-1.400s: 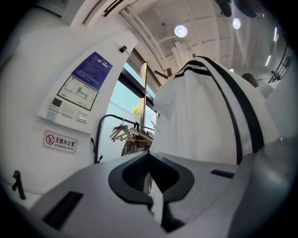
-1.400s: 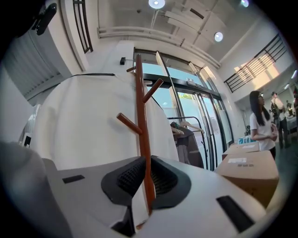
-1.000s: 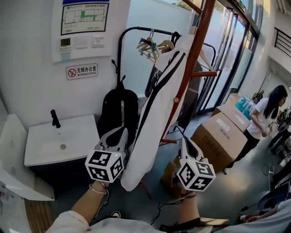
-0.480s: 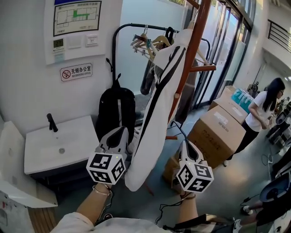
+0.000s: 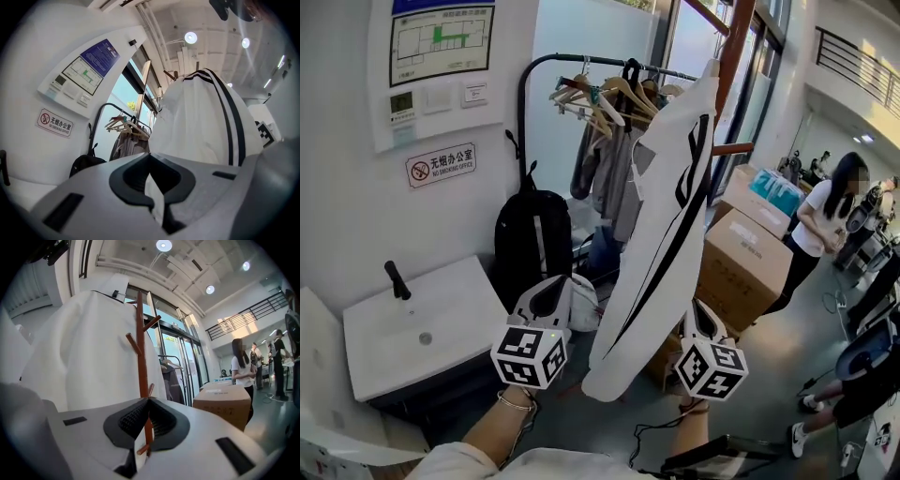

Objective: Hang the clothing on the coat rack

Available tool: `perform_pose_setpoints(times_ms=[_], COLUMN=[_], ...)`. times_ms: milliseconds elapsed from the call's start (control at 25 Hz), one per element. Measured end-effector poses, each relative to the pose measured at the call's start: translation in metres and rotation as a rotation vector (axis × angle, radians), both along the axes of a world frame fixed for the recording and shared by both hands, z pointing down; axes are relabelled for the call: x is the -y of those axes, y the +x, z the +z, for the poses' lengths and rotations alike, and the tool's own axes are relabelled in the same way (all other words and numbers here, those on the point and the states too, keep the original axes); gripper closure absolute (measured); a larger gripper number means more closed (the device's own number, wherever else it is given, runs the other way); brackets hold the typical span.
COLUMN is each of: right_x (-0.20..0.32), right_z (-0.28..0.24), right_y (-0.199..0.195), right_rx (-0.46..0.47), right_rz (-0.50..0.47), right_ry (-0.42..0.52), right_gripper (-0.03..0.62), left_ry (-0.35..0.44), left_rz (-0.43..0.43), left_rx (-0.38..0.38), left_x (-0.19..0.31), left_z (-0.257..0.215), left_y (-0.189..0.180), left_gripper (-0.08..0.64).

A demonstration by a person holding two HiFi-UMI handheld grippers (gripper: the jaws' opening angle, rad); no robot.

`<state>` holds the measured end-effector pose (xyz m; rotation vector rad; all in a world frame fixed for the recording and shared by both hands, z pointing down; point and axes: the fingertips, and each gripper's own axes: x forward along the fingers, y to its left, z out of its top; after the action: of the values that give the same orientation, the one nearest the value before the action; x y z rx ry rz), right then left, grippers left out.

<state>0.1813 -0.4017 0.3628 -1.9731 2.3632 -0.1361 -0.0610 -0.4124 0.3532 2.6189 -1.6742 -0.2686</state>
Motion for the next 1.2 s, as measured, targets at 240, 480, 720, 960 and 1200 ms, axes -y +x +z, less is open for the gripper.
perform_pose_setpoints(times_ms=[240, 480, 720, 960, 1200], right_x=[-0.013, -0.023, -0.027, -0.025, -0.025], right_z=[-0.002, -0.003, -0.002, 0.003, 0.007], right_y=[0.009, 0.016, 0.013, 0.007, 0.007], right_rx=[0.007, -0.006, -0.042, -0.061, -0.058], right_rz=[0.092, 0.140, 0.092, 0.055, 0.035], right_ry=[0.013, 0.019, 0.011, 0.001, -0.006], right_gripper=[0.568, 0.569, 0.569, 0.569, 0.570], left_ry=[-0.020, 0.000, -0.001, -0.014, -0.025], left_rz=[0.074, 0.122, 0.101, 0.072, 0.055], left_rx=[-0.034, -0.052, -0.058, -0.057, -0.060], left_x=[0.007, 0.005, 0.001, -0.003, -0.005], left_z=[0.006, -0.005, -0.003, 0.002, 0.006], left_y=[0.003, 0.018, 0.026, 0.023, 0.022], left_gripper=[0.552, 0.552, 0.552, 0.552, 0.552])
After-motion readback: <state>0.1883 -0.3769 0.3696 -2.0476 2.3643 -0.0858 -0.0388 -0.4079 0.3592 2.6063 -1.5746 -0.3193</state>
